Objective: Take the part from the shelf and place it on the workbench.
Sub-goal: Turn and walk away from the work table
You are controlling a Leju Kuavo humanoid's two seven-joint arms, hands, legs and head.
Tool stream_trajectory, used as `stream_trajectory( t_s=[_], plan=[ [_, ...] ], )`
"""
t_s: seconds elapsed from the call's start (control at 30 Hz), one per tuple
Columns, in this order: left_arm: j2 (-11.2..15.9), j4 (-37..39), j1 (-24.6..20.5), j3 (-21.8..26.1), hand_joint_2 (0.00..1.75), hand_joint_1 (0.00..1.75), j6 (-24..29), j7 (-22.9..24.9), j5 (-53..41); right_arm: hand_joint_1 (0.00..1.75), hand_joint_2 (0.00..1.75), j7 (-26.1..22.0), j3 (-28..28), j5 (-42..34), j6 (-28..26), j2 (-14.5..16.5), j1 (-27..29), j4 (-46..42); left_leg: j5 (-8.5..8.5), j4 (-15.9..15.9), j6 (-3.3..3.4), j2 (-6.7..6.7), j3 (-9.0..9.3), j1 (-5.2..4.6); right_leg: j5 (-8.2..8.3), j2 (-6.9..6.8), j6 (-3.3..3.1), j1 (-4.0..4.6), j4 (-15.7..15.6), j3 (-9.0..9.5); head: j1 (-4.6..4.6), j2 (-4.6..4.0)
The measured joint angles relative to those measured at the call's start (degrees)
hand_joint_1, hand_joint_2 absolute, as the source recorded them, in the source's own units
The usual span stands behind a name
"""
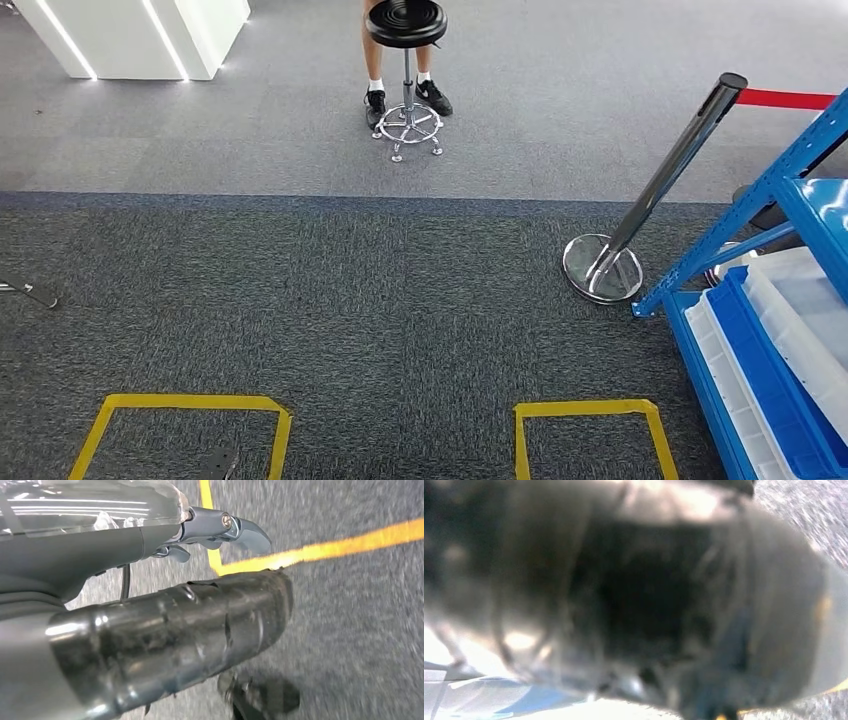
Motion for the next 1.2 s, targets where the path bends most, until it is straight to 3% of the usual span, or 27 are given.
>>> stream_trajectory(
  t_s=[0.03,0.07,0.13,0.2,0.27,0.3,0.37,0.43,0.47,0.5,0.53,0.57,0.63,0.67,0.7,0.8,0.87,0.93,1.0,1.03,1.07,1.13,1.2],
  plan=[
    [0.0,0.01,0.04,-0.21,0.0,0.0,-0.19,0.13,0.26,0.0,0.0,-0.08,-0.2,-0.02,-0.2,0.16,0.02,0.0,1.23,-1.03,-0.16,-0.09,0.56,0.17,-0.06,0.64,0.09,-0.06,0.42,-0.28,0.0,-0.01],
    [0.03,0.02,0.03,-0.32,0.0,0.0,-1.21,0.5,0.88,0.0,0.0,-0.09,-0.34,0.11,-0.22,0.28,0.02,0.0,3.23,-4.1,-0.31,-0.46,2.1,0.42,-0.19,1.33,0.28,-0.15,0.95,-0.55,0.0,-0.01],
    [0.1,0.12,-0.02,-0.21,0.0,0.0,-4.85,1.68,2.83,0.0,0.0,0.03,-0.44,0.68,0.11,0.39,-0.05,0.0,5.8,-10.81,-0.46,-2.95,5.33,0.85,-0.57,2.59,0.9,-0.28,2.24,-1.37,0.0,-0.01],
    [0.16,0.32,-0.04,0.08,0.0,0.0,-7.73,2.53,4.42,0.0,0.0,0.22,-0.44,1.2,0.59,0.26,-0.04,0.0,6.0,-13.12,-0.13,-4.48,6.25,0.85,-0.64,3.6,1.62,-0.28,3.13,-2.33,0.03,0.0],
    [0.2,0.44,-0.01,0.34,0.0,0.0,-8.71,2.86,5.13,0.0,0.0,0.37,-0.44,1.42,0.96,0.14,0.23,0.01,6.3,-13.15,0.59,-3.27,6.04,0.67,-0.3,4.59,2.33,-0.39,3.23,-2.93,0.03,0.0],
    [0.23,0.46,0.01,0.48,0.0,0.0,-8.82,2.93,5.27,0.0,0.0,0.42,-0.44,1.45,1.03,0.14,0.39,0.02,6.52,-13.35,1.0,-2.6,6.03,0.64,-0.43,4.21,2.59,-0.45,3.48,-3.18,0.05,0.0],
    [0.3,0.48,0.03,0.85,0.0,0.0,-8.93,2.96,5.61,0.0,0.0,0.48,-0.44,1.41,0.71,0.15,0.43,0.02,6.96,-13.84,1.83,-1.21,5.97,0.66,-2.48,1.61,2.92,-0.39,6.58,-4.72,0.27,-0.01],
    [0.43,0.48,0.19,1.36,0.0,0.0,-9.18,2.97,6.06,0.0,0.0,0.49,-0.45,1.46,0.06,0.26,0.19,0.02,7.11,-13.94,2.19,0.23,5.75,0.34,-6.18,-1.02,3.16,-0.37,13.6,-8.0,0.43,-0.01],
    [0.56,0.48,0.32,1.62,0.0,0.0,-9.39,2.97,6.29,0.0,0.0,0.48,-0.45,1.68,-0.27,0.38,0.09,0.02,7.12,-13.93,2.21,1.03,5.64,0.17,-7.42,-1.46,3.2,-0.4,16.87,-9.5,0.42,0.0],
    [0.7,0.48,0.43,1.87,0.0,0.0,-9.63,2.97,6.57,0.0,0.0,0.48,-0.43,2.05,-0.6,0.56,0.06,0.02,7.12,-13.92,2.21,1.78,5.58,0.03,-7.66,-1.65,3.14,-0.39,18.54,-10.16,0.43,0.0],
    [0.85,0.48,0.49,2.13,0.0,0.0,-9.87,2.98,6.83,0.0,0.0,0.48,-0.4,2.48,-0.89,0.74,0.06,0.02,7.11,-13.92,2.21,2.47,5.61,-0.07,-6.81,-1.8,2.97,-0.33,18.03,-9.7,0.42,0.0],
    [0.98,0.48,0.51,2.38,0.0,0.0,-10.11,3.01,7.04,0.0,0.0,0.48,-0.36,2.93,-1.17,0.94,0.08,0.03,7.08,-13.92,2.21,3.07,5.7,-0.13,-5.09,-2.1,2.69,-0.2,15.22,-8.06,0.43,0.0],
    [1.1,0.48,0.51,2.75,0.0,0.0,-10.46,3.23,7.31,0.0,0.0,0.35,-0.24,3.61,-1.48,1.25,-0.03,0.04,6.96,-13.94,2.1,4.2,5.94,-0.26,-2.02,-4.15,1.76,0.5,7.12,-3.69,0.4,0.0],
    [1.17,0.48,0.53,2.87,0.0,0.0,-10.54,3.42,7.39,0.0,0.0,0.2,-0.14,3.84,-1.55,1.38,-0.15,0.04,6.92,-13.95,1.93,4.69,6.02,-0.3,-1.22,-5.02,1.3,0.92,4.27,-2.3,0.4,-0.01],
    [1.23,0.48,0.53,2.96,0.0,0.0,-10.58,3.65,7.41,0.0,0.0,0.02,-0.04,4.01,-1.59,1.47,-0.23,0.04,6.9,-13.97,1.71,5.2,6.06,-0.31,-1.04,-5.56,0.92,1.27,2.86,-1.75,0.38,-0.01],
    [1.44,0.48,0.39,3.08,0.0,0.0,-10.57,4.1,7.2,0.0,0.0,-0.33,0.18,4.31,-1.54,1.68,-0.2,0.04,6.83,-14.14,0.81,6.09,6.44,-0.24,-0.45,-4.14,0.12,1.37,1.93,-1.69,0.36,0.0],
    [1.61,0.48,0.45,3.08,0.0,0.0,-10.57,4.18,7.07,0.0,0.0,-0.39,0.26,4.42,-1.46,1.96,-0.27,0.04,4.86,-11.64,0.31,3.73,5.56,-0.14,0.37,-3.05,-0.53,0.87,0.82,-1.23,0.29,-0.01],
    [1.87,0.48,0.69,3.1,0.0,0.0,-10.56,4.22,7.04,0.0,0.0,-0.41,0.35,4.45,-1.43,2.15,-0.37,0.04,1.24,-5.12,0.0,0.73,2.53,-0.02,0.77,-1.94,-0.87,0.59,0.6,-1.28,0.21,0.0],
    [2.13,0.48,0.94,3.16,0.0,0.0,-10.55,4.26,7.03,0.0,0.0,-0.42,0.5,4.45,-1.43,2.24,-0.36,0.04,-0.48,0.36,-0.25,-0.02,-0.15,-0.01,0.78,-0.55,-0.88,0.59,1.01,-1.67,0.2,-0.01],
    [2.23,0.48,1.03,3.18,0.44,0.0,-10.53,4.27,7.02,0.0,0.0,-0.42,0.59,4.47,-1.42,2.31,-0.32,0.04,0.23,0.48,-0.31,-0.08,-0.31,0.0,0.75,0.22,-0.84,0.57,1.29,-1.85,0.21,-0.01],
    [2.28,0.48,1.06,3.19,0.87,0.0,-10.43,4.28,7.01,0.0,0.0,-0.4,0.66,4.51,-1.44,2.38,-0.3,0.04,1.97,-1.67,-0.33,-0.25,0.63,0.03,0.67,1.01,-0.73,0.52,1.63,-2.0,0.21,-0.01],
    [2.33,0.48,1.03,3.19,1.75,0.0,-9.86,4.3,6.91,0.0,0.0,-0.37,0.73,4.55,-1.6,2.53,-0.28,0.05,5.57,-8.93,-0.34,-1.69,4.01,0.07,0.39,2.44,-0.26,0.42,2.44,-2.35,0.19,-0.01],
    [2.32,0.48,0.91,3.19,1.75,0.0,-8.93,4.35,6.38,0.0,0.0,-0.37,0.75,4.23,-1.74,2.59,-0.27,0.05,6.79,-13.1,0.05,-2.87,5.84,0.02,0.17,3.5,0.37,0.42,3.15,-2.85,0.19,-0.01]
  ],
)
